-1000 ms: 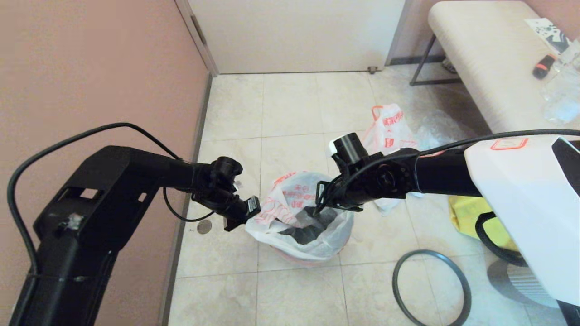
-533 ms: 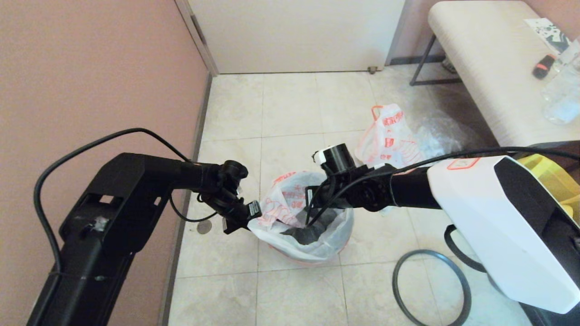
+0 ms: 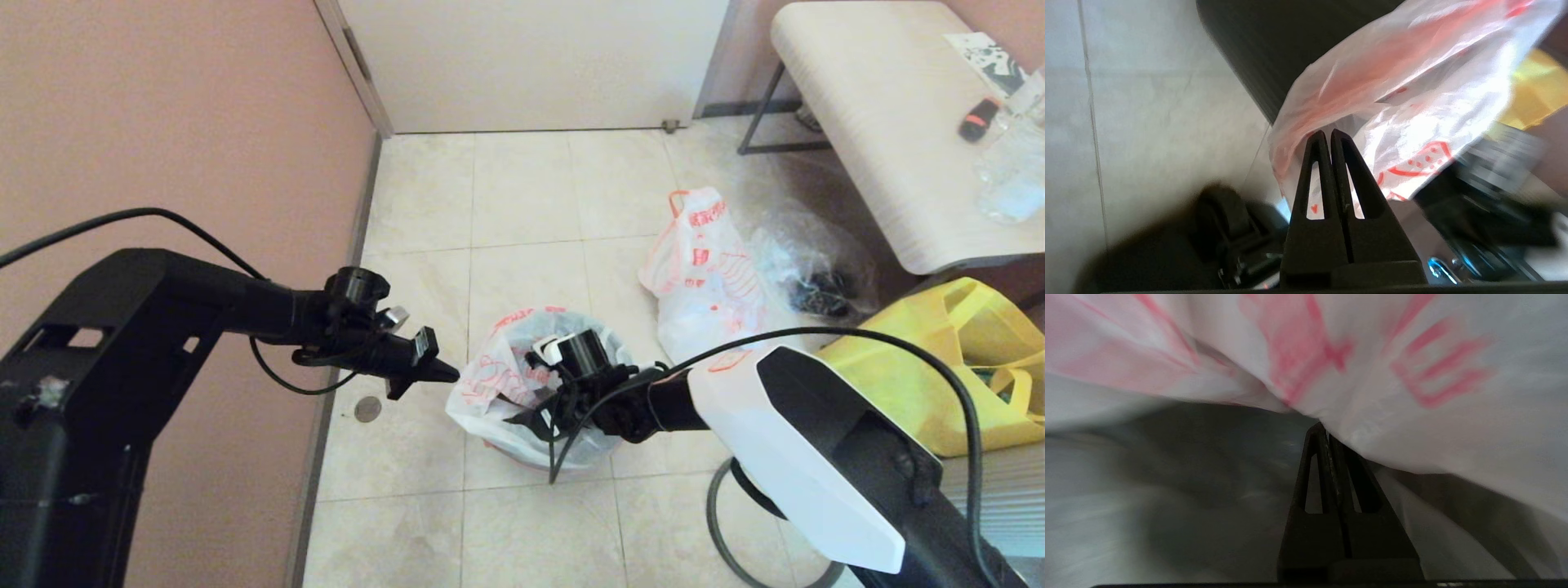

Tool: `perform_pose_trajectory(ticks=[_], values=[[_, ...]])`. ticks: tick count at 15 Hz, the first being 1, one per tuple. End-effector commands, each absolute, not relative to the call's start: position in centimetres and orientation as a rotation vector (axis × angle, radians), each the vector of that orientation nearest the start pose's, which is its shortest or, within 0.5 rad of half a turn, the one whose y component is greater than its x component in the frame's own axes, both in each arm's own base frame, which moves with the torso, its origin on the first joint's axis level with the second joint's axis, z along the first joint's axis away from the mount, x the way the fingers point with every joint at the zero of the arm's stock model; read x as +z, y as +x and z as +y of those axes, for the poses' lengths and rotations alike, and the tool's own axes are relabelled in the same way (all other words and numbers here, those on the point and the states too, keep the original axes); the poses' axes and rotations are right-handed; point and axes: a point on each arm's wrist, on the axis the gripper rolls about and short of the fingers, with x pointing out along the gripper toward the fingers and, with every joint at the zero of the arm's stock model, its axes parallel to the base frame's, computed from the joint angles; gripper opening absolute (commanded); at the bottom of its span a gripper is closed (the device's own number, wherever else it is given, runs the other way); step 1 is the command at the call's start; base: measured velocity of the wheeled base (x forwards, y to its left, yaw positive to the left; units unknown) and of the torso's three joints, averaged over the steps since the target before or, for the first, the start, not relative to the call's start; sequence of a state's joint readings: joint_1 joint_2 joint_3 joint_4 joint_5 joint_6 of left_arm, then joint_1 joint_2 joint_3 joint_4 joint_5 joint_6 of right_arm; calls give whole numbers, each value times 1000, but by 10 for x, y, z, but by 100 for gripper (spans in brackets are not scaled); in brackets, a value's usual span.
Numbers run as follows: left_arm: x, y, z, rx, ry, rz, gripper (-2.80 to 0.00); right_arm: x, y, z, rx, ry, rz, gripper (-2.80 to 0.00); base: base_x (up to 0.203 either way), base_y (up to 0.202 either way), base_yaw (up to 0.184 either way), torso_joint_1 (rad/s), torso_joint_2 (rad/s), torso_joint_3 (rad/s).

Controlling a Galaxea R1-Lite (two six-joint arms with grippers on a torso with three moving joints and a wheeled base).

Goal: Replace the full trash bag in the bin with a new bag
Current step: Put the new garbage bag on the trash can

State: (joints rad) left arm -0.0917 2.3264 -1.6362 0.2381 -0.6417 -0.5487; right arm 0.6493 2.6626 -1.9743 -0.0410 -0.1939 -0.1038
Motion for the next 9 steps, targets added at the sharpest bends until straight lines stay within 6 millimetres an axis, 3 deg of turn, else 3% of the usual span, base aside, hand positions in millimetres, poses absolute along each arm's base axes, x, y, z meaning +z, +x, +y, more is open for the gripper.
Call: perform_pose_trajectory(ticks=[1,5,7,9], values=[[94,438,-51,-449,-744,1027,-280,-23,434,310,459,-437,620,-280,0,0,0,0,0,0],[97,433,-45,-529,-753,957,-280,-26,441,300,441,-437,625,-280,0,0,0,0,0,0],[110,425,-39,-541,-757,933,-280,-2,437,303,441,-405,602,-280,0,0,0,0,0,0],[133,412,-41,-563,-741,896,-280,38,417,311,450,-328,605,-280,0,0,0,0,0,0]])
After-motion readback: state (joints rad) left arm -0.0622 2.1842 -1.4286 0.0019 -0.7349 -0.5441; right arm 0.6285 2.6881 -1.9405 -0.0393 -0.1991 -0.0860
